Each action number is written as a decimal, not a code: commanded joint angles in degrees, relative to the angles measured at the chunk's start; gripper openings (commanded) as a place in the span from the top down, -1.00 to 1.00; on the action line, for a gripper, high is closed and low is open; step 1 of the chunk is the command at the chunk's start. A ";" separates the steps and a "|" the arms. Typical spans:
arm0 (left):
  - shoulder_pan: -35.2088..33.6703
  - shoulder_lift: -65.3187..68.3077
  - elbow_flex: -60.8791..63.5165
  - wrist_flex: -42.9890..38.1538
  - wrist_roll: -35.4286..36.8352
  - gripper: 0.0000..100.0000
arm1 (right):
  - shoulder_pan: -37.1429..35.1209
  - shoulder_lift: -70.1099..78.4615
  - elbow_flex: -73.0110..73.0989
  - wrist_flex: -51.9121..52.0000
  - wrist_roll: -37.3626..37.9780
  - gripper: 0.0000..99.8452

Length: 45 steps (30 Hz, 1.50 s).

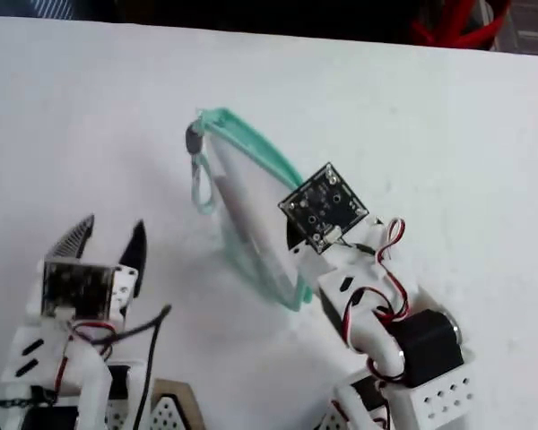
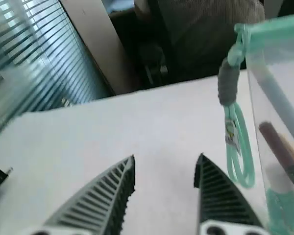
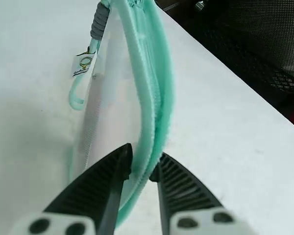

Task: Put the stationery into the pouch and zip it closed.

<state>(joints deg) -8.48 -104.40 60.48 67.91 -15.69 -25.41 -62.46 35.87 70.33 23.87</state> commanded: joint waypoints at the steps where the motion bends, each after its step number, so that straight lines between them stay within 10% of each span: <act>1: -0.48 -0.31 -0.97 -9.76 -0.62 0.83 | 0.31 1.19 -0.70 0.66 -0.35 0.96; 14: -8.22 -0.31 26.81 -35.08 8.88 0.95 | 12.70 1.71 -11.08 0.22 0.00 0.96; 27: 4.00 -0.22 36.57 -39.56 9.58 0.95 | 29.58 17.10 -17.76 -25.80 0.09 0.96; 45: 7.34 -0.13 36.57 -38.33 9.05 0.95 | 23.43 58.68 -60.57 -17.10 0.18 0.96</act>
<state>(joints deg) -1.45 -104.04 97.14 29.93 -6.90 0.70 -6.02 -18.73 49.32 24.04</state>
